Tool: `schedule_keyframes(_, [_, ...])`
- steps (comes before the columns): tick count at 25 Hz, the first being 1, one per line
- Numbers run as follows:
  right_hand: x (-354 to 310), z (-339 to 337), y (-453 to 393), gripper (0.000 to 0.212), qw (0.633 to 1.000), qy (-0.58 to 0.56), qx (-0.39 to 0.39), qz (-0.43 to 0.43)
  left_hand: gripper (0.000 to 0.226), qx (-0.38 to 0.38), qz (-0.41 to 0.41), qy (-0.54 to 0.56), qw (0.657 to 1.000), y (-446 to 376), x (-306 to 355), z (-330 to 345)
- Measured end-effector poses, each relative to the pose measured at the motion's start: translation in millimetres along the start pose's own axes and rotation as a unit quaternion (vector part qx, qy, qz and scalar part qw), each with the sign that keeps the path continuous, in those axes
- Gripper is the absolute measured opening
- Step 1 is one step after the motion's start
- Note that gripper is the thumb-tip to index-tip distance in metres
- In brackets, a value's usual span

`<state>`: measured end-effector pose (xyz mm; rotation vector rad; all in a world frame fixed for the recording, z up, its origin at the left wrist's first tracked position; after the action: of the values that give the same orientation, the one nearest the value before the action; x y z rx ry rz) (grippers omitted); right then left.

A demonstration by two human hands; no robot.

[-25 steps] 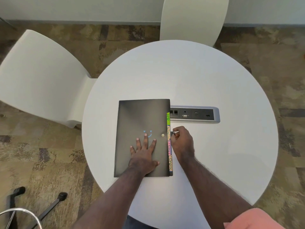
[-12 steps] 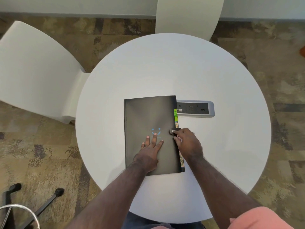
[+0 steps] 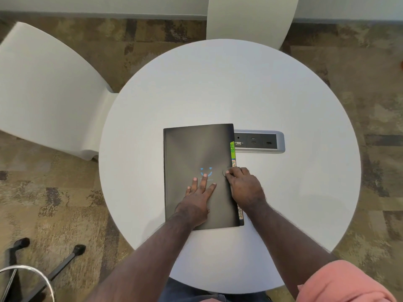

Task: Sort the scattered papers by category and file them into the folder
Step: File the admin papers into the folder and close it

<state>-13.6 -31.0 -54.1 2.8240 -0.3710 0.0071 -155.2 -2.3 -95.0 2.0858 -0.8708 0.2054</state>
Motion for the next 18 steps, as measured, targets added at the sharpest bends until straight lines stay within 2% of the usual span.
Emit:
schedule_keyframes(5, [2.5, 11.6, -8.7, 0.043, 0.999, 0.003, -0.040, -0.022, 0.083, 0.010, 0.007, 0.029, 0.999, 0.3, -0.4, -5.6])
schedule_keyframes(6, [2.8, 11.5, -8.2, 0.044, 0.999, 0.002, -0.041, -0.029, 0.079, 0.048, 0.004, 0.051, 0.998, 3.3, -3.4, -14.7])
schedule_keyframes(7, [5.0, 10.6, -5.4, 0.043, 0.999, -0.012, -0.033, -0.020, 0.075, 0.117, -0.017, 0.082, 0.990, 9.4, -11.6, -28.1])
schedule_keyframes(9, [18.8, 3.7, 8.0, 0.043, 0.990, -0.112, 0.013, 0.079, 0.069, 0.271, -0.142, 0.142, 0.941, 34.3, -50.1, -53.4])
schedule_keyframes(10, [26.4, 5.3, 18.6, 0.045, 0.973, -0.174, 0.030, 0.146, 0.066, 0.306, -0.220, 0.172, 0.910, 47.7, -72.9, -56.6])
schedule_keyframes(12, [28.4, 17.4, 39.4, 0.052, 0.943, -0.238, 0.012, 0.231, 0.059, 0.294, -0.322, 0.224, 0.872, 61.7, -103.5, -50.5])
schedule_keyframes(13, [24.1, 23.7, 46.5, 0.055, 0.934, -0.260, -0.003, 0.244, 0.053, 0.278, -0.329, 0.243, 0.869, 61.5, -109.2, -47.0])
schedule_keyframes(15, [14.0, 28.3, 51.9, 0.060, 0.920, -0.308, -0.015, 0.241, 0.035, 0.285, -0.293, 0.300, 0.862, 56.6, -107.4, -48.0])
schedule_keyframes(17, [12.6, 26.1, 49.3, 0.064, 0.915, -0.325, -0.021, 0.236, 0.023, 0.295, -0.272, 0.413, 0.818, 56.3, -103.8, -43.0])
schedule_keyframes(18, [15.1, 24.9, 48.0, 0.061, 0.915, -0.325, -0.022, 0.240, 0.023, 0.288, -0.258, 0.493, 0.779, 56.9, -102.1, -36.2])
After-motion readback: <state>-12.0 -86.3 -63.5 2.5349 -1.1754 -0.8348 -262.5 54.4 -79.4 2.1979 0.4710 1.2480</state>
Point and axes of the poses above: each hand's wrist, its own y-axis away from the middle knuckle, its own z-axis out of the palm, x = y × z, the point moved 8 cm from there along -y, towards the middle knuckle, and after that the axes turned 7 degrees about y, right-handed, at the moved point
